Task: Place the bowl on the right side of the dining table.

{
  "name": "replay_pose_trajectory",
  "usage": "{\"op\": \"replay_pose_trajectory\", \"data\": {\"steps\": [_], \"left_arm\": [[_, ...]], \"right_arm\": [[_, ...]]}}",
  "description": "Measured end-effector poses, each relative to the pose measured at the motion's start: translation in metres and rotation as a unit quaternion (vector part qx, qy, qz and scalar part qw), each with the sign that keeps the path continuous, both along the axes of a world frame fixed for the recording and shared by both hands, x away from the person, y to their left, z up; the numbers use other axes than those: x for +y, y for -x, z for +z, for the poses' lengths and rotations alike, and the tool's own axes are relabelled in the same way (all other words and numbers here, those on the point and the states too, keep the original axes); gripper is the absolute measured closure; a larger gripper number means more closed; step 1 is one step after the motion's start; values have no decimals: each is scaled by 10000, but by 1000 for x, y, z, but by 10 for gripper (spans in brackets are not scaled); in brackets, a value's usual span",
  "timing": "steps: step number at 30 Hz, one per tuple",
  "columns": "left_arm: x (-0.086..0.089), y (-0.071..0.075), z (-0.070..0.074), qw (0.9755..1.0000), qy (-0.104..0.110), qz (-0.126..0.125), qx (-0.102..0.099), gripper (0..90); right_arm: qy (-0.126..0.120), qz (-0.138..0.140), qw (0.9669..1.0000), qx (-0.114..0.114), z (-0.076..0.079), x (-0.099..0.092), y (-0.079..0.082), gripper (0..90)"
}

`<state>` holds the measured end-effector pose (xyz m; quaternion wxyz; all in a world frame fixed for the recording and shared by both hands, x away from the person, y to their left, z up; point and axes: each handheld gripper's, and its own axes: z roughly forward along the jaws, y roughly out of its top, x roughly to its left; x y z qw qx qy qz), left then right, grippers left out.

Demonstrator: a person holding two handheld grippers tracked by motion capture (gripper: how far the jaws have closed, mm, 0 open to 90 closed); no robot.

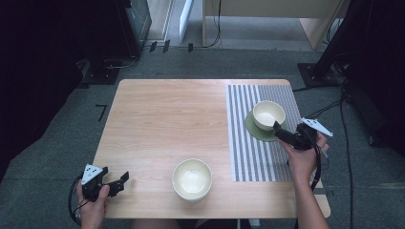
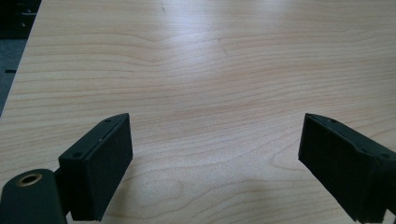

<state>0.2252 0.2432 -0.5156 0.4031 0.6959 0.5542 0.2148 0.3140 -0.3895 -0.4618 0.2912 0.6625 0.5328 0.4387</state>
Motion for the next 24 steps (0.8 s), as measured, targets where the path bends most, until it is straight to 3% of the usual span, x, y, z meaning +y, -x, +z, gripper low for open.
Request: {"op": "replay_pose_trajectory", "data": {"steps": [24], "left_arm": [[0, 1, 0, 10000, -2, 22, -14, 97]], "right_arm": [[183, 90, 9998, 57, -14, -5, 39, 0]]}}
